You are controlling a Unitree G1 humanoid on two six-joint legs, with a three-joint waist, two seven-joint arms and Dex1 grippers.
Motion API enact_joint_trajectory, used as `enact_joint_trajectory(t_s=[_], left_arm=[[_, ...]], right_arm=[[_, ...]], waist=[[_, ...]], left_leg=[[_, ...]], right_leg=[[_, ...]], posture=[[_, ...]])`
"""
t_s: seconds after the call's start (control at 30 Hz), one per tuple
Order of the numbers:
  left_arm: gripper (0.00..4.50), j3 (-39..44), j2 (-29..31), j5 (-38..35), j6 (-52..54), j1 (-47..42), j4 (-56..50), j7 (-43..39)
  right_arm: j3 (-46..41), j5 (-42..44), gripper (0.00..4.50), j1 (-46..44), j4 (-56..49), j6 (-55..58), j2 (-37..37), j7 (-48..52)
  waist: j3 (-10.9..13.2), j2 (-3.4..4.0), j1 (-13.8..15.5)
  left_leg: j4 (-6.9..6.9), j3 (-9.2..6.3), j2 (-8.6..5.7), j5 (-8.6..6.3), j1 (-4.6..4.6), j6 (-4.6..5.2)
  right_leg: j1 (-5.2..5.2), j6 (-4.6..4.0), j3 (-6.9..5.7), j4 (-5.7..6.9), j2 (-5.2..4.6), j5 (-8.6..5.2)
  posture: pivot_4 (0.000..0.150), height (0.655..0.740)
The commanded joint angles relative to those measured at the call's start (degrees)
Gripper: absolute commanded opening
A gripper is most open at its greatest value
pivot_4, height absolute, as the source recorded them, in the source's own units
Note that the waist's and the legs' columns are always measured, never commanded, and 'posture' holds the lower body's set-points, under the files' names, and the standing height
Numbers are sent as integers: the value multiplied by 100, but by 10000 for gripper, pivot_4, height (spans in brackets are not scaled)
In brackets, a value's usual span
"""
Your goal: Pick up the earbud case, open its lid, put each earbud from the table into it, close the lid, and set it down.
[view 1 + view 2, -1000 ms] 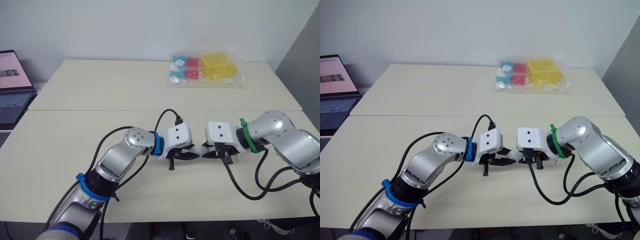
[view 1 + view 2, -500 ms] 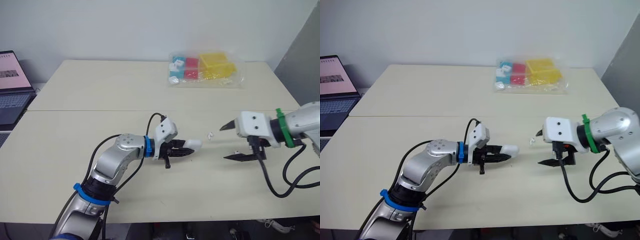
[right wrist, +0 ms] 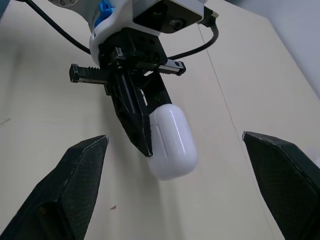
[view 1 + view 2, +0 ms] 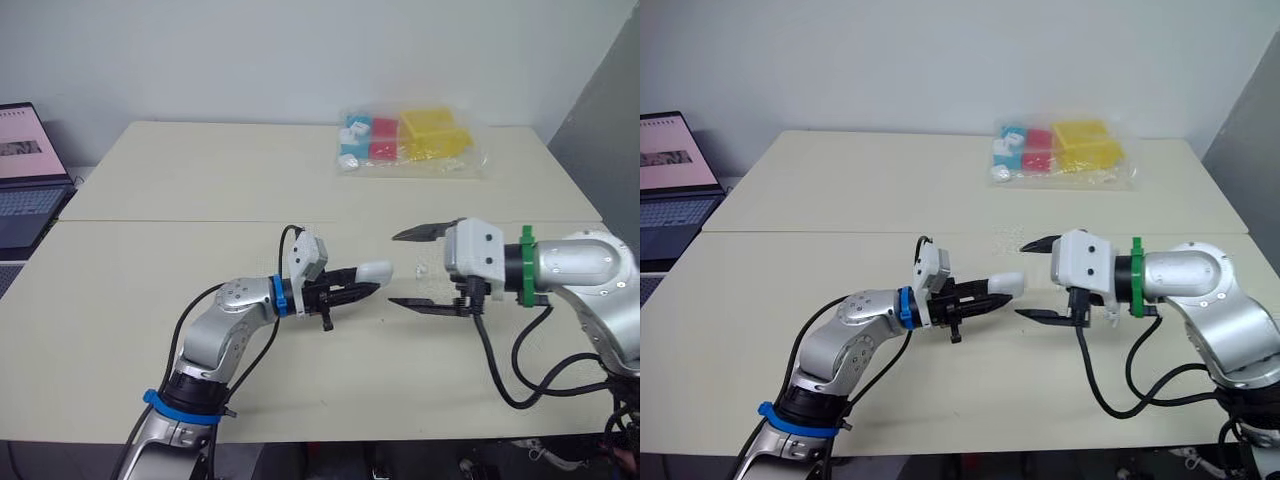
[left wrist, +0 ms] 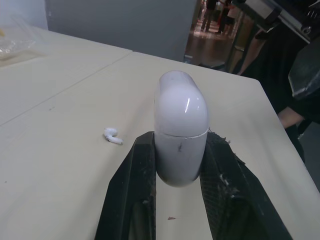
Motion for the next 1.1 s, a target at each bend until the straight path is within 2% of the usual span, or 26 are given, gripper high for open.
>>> enact_joint_trajectory(t_s=[0.03, 0.53, 1.1], left_arm=[[8116, 9, -8, -67, -316, 30, -195, -113], [8116, -312, 53, 211, -1001, 151, -203, -315], [8114, -604, 296, 609, -1666, 283, -64, -595]], right_arm=[[86, -210, 45000, -229, 137, -294, 69, -43], [329, -509, 45000, -529, 779, -520, 106, 145], [184, -336, 45000, -755, 736, -164, 163, 56]], waist=[[0, 0, 1], [0, 0, 2], [0, 0, 3]], left_leg=[[0, 1, 0, 0, -1, 0], [-2, -1, 1, 0, -3, 0], [-4, 3, 0, 0, -3, 1]], right_leg=[[0, 0, 0, -1, 0, 0], [-1, -1, -2, -3, 1, 0], [-3, -1, 1, -5, -1, 0]], posture=[[1500, 7359], [1500, 7359], [1500, 7359]])
